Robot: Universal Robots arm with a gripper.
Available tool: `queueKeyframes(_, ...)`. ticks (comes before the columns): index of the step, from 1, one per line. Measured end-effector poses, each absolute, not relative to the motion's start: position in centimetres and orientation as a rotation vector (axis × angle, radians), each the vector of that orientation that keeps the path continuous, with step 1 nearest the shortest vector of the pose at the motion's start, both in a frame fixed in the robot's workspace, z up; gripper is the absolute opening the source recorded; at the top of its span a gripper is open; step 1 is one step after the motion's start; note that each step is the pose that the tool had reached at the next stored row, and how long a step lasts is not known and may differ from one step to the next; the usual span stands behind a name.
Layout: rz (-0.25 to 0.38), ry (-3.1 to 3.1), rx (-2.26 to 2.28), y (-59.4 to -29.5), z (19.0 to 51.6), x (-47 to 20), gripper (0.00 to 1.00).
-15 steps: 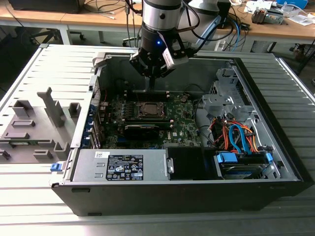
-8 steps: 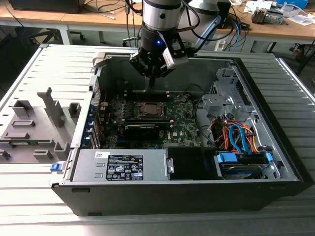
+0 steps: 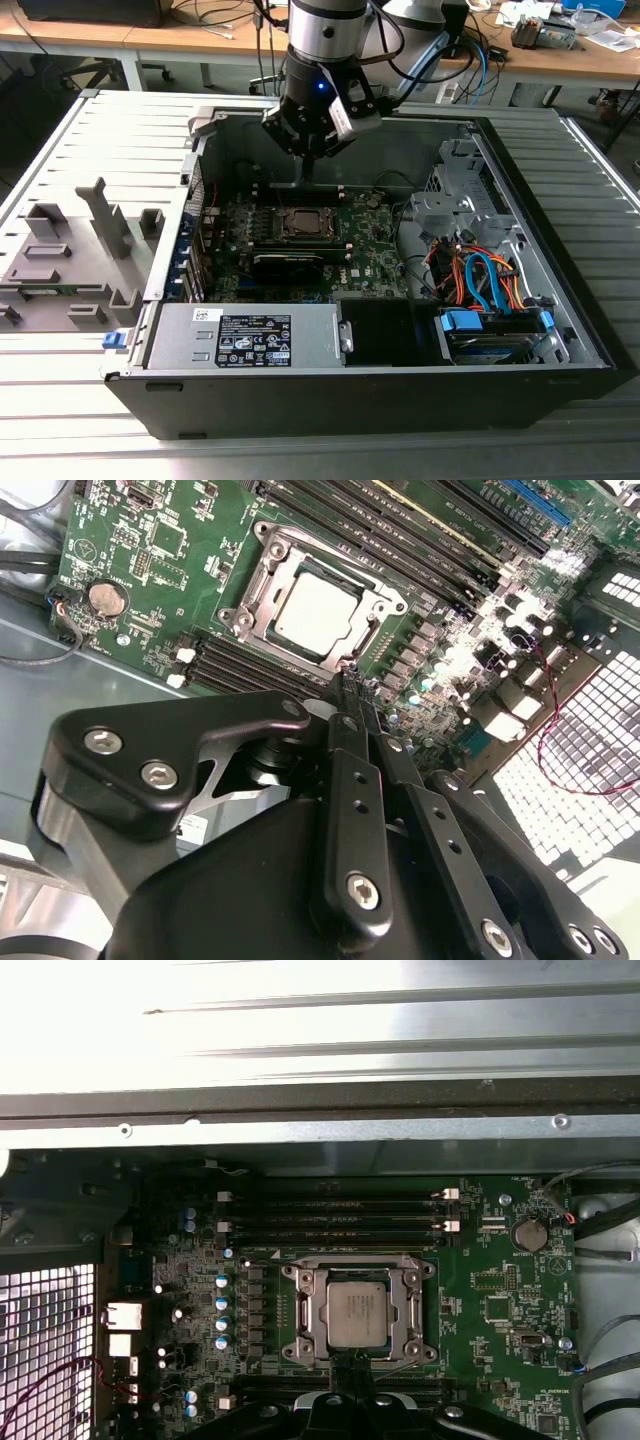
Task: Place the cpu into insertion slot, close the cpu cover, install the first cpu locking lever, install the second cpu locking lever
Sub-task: 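Install the first cpu locking lever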
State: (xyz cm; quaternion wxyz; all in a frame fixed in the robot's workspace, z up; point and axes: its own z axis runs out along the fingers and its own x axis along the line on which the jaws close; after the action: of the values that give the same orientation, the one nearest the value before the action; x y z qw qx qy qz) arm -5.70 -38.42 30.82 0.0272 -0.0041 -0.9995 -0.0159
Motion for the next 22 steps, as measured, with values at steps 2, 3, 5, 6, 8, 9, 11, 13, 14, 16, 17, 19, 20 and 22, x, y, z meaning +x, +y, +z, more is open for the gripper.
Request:
queueKeyframes(2,-0.049,-3.087,-0.013,-38.42,30.82,-5.73,0.11)
queueKeyframes(3,-0.049,-3.087,-0.013,-38.42,30.82,-5.75,0.11)
queueKeyframes(5,-0.049,-3.087,-0.013,-38.42,30.82,-5.78,0.11)
queueKeyframes(6,-0.049,-3.087,-0.013,-38.42,30.82,-5.81,0.11)
queueKeyframes(8,-0.049,-3.087,-0.013,-38.42,30.82,-6.06,0.11)
queueKeyframes(9,-0.049,-3.087,-0.013,-38.42,30.82,-6.24,0.11)
queueKeyframes(11,-0.049,-3.087,-0.013,-38.42,30.82,-6.26,0.11)
queueKeyframes(13,-0.049,-3.087,-0.013,-38.42,30.82,-6.31,0.11)
queueKeyframes(14,-0.049,-3.087,-0.013,-38.42,30.82,-6.33,0.11)
queueKeyframes(16,-0.049,-3.087,-0.013,-38.42,30.82,-6.42,0.11)
queueKeyframes(17,-0.049,-3.087,-0.013,-38.42,30.82,-6.45,0.11)
queueKeyframes(19,-0.049,-3.087,-0.013,-38.42,30.82,-6.49,0.11)
queueKeyframes(20,-0.049,-3.087,-0.013,-38.42,30.82,-6.54,0.11)
queueKeyframes(22,-0.049,-3.087,-0.013,-38.42,30.82,-6.58,0.11)
